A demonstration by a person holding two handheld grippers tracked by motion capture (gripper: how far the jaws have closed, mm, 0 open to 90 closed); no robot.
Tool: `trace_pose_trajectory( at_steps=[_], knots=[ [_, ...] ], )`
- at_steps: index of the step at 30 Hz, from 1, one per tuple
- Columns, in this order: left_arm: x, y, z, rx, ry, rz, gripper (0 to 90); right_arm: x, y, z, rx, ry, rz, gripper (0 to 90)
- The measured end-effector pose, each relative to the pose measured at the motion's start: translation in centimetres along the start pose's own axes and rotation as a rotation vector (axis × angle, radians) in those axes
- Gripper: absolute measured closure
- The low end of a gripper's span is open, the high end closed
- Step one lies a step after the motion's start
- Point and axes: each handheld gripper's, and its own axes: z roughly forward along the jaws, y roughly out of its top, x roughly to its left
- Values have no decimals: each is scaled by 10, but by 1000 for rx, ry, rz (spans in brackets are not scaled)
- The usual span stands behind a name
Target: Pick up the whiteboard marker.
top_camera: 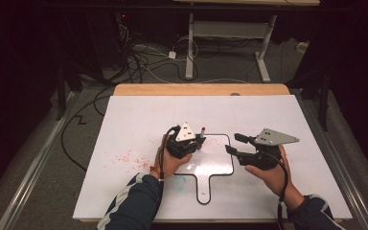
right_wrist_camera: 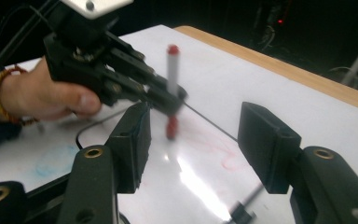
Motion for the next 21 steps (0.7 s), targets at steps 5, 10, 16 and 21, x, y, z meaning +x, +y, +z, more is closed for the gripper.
trace_pose_trajectory(
  at_steps=[5,10,16,21],
  knots=[
    [12,-9,-4,-10,5,-10,787,-2,-15,-17,3,-60,-10,438],
    [22,-15,-11,-18,0,-19,788,-2,-24,-24,22,-66,-3,432],
    [29,-19,-22,18,17,-22,788,-3,-29,-31,44,-92,-18,424],
    [38,-25,-32,30,65,-13,788,-3,-36,-38,68,-128,-48,417]
  ],
)
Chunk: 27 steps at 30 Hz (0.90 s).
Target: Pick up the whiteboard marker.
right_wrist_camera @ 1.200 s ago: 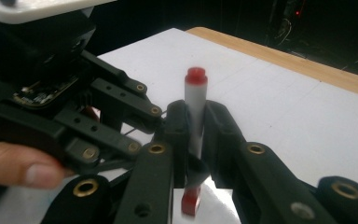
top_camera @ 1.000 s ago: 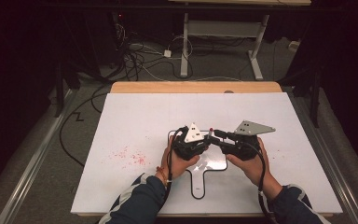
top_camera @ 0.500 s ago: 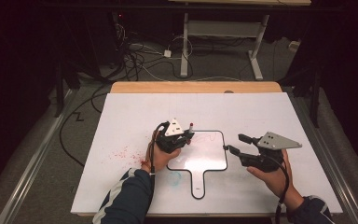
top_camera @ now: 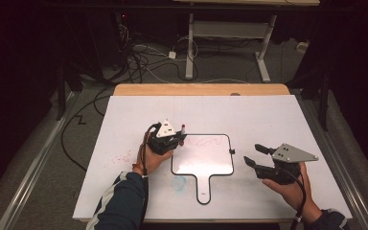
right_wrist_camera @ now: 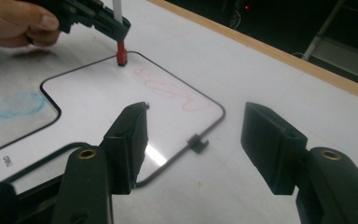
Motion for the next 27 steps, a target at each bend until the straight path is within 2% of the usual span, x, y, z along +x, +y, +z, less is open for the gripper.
trace_pose_trajectory(
  at_steps=[4,7,9,16,23,25,27],
  knots=[
    [6,-5,-3,-9,31,-10,788,-2,-5,-4,20,-13,-8,416],
    [7,-7,0,-39,21,-46,788,-2,-7,-6,28,-18,-13,414],
    [4,-7,4,-62,-8,-69,789,-2,-8,-5,26,-15,-14,413],
    [-25,11,29,-82,-72,-20,788,0,-8,-3,30,-1,-20,407],
    [-53,33,54,-68,-117,65,788,0,-8,-2,22,8,-39,401],
    [-57,37,59,-57,-109,104,788,1,-9,-2,25,9,-47,401],
    [-54,39,59,-44,-113,112,789,1,-10,-2,32,3,-54,401]
  ],
)
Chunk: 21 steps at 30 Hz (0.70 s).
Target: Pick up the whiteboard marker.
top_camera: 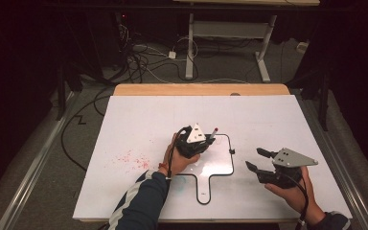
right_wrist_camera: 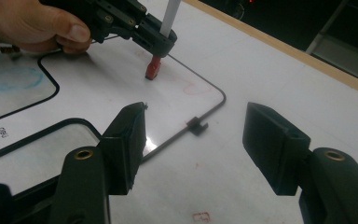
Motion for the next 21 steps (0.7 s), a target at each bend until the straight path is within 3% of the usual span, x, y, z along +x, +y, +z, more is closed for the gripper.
trace_pose_trajectory(
  at_steps=[5,10,12,14,16,17,21],
  knots=[
    [14,-7,-12,19,28,-29,788,0,-1,-2,2,-34,-25,390],
    [30,-23,-29,6,61,-81,788,1,-1,-4,-5,-57,-17,371],
    [38,-28,-35,-19,58,-59,788,2,-1,-5,-7,-63,-23,371],
    [43,-35,-41,-33,67,-64,788,2,-1,-4,-5,-58,-23,370],
    [50,-40,-45,-60,79,-31,788,3,-1,-2,-1,-58,-32,370],
    [48,-45,-50,-34,120,-115,788,4,-1,-2,3,-57,-34,370],
    [53,-51,-53,-65,120,-145,788,6,0,0,7,-55,-52,370]
  ],
)
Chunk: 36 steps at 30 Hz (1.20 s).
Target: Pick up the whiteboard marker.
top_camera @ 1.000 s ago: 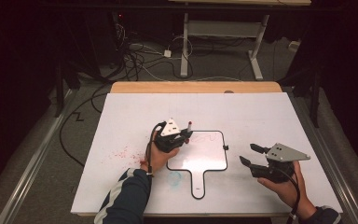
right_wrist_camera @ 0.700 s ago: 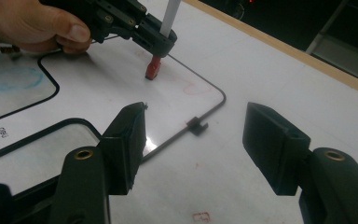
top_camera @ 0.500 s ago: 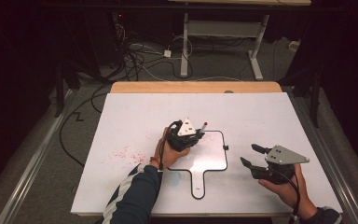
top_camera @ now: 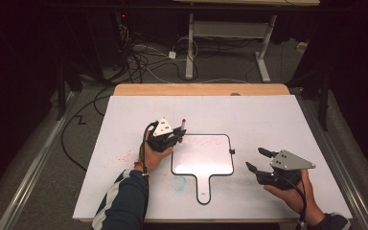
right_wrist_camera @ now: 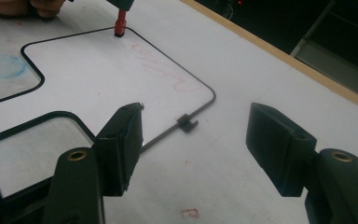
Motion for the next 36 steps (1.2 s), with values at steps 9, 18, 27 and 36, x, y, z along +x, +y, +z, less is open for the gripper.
trace_pose_trajectory(
  at_steps=[9,18,27,36],
  knots=[
    [-19,12,21,2,-54,25,788,1,1,3,-2,15,-11,370],
    [-51,30,42,20,-136,100,788,-2,-1,7,8,30,7,371],
    [-33,23,29,40,-102,98,788,-3,-2,5,14,17,12,374],
    [-2,8,3,18,-88,61,788,-3,-3,6,18,11,18,377]
  ],
)
